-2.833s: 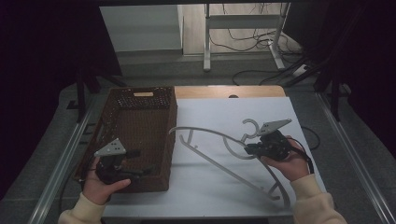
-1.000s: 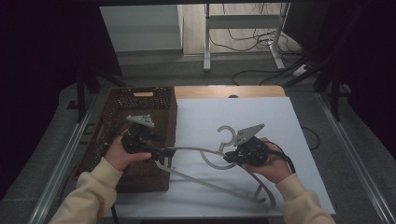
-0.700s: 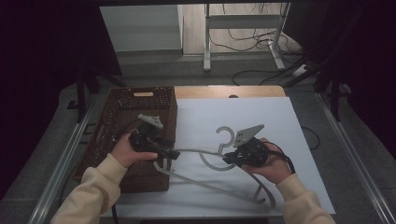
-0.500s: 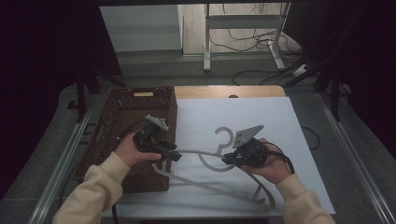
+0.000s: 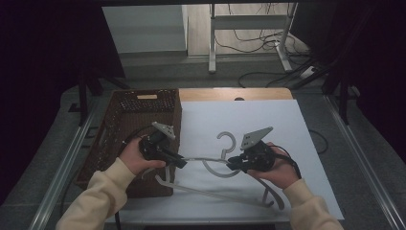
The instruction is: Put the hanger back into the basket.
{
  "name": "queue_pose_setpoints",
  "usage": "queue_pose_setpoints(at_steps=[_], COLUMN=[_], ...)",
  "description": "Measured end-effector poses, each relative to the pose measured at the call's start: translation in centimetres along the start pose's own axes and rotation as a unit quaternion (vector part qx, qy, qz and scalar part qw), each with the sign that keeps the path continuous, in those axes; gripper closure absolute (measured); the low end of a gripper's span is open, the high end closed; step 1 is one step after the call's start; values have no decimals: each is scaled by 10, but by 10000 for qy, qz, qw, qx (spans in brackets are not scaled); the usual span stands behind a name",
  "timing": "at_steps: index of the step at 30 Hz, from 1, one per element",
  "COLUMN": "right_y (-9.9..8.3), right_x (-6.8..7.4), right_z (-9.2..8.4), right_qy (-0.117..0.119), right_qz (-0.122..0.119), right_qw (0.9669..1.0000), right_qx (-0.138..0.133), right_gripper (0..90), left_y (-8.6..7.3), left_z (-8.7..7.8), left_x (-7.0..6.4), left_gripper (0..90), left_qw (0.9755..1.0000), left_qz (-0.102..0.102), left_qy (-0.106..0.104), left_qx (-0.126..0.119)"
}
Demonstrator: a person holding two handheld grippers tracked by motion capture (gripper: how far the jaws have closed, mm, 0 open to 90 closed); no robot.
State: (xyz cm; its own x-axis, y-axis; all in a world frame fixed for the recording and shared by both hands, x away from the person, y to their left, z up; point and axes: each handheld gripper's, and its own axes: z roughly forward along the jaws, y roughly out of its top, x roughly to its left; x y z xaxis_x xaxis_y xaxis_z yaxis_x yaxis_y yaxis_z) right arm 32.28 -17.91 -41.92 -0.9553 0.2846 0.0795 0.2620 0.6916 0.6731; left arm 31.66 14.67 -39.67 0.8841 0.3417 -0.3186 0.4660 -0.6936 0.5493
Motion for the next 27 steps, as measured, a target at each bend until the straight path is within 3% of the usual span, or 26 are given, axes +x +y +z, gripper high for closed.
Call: queue_pose_setpoints(at_steps=[2,3,5,9,12,13,14,18,19,20,25,27], right_y=[0,0,0,-3,-12,-12,-19,-36,-36,-45,-65,-71], right_x=[-1,-3,-7,-12,-19,-19,-24,-34,-34,-39,-50,-54], right_z=[-1,-5,-12,-24,-40,-40,-50,-70,-70,-78,-90,-92], right_qy=[15,-10,-38,-116,-275,-275,-340,-595,-595,-740,-966,-1034], right_qz=[56,193,368,551,824,824,987,1295,1295,1427,1763,1872], right_qw=[10000,9996,9983,9957,9907,9907,9869,9785,9785,9749,9658,9628], right_qx=[-54,-205,-448,-732,-1044,-1044,-1231,-1491,-1491,-1539,-1640,-1651], right_gripper=[685,587,518,468,434,434,431,424,424,421,420,421], left_y=[-1,-1,-4,-6,-9,-9,-12,-19,-19,-22,-30,-36], left_z=[0,-1,-3,-9,-18,-18,-23,-33,-33,-39,-51,-61], left_x=[-1,-1,-2,-3,-4,-4,-4,-3,-3,-3,-3,-1], left_gripper=[806,806,806,807,808,807,807,808,807,808,808,808], left_qw=[10000,10000,9998,9992,9981,9981,9975,9951,9951,9937,9910,9882], left_qz=[-39,8,-36,-80,-103,-103,-126,-211,-211,-247,-320,-388], left_qy=[-6,16,173,146,217,217,283,396,396,453,581,688], left_qx=[-37,-10,-124,-368,-562,-562,-642,-885,-885,-995,-1164,-1308])
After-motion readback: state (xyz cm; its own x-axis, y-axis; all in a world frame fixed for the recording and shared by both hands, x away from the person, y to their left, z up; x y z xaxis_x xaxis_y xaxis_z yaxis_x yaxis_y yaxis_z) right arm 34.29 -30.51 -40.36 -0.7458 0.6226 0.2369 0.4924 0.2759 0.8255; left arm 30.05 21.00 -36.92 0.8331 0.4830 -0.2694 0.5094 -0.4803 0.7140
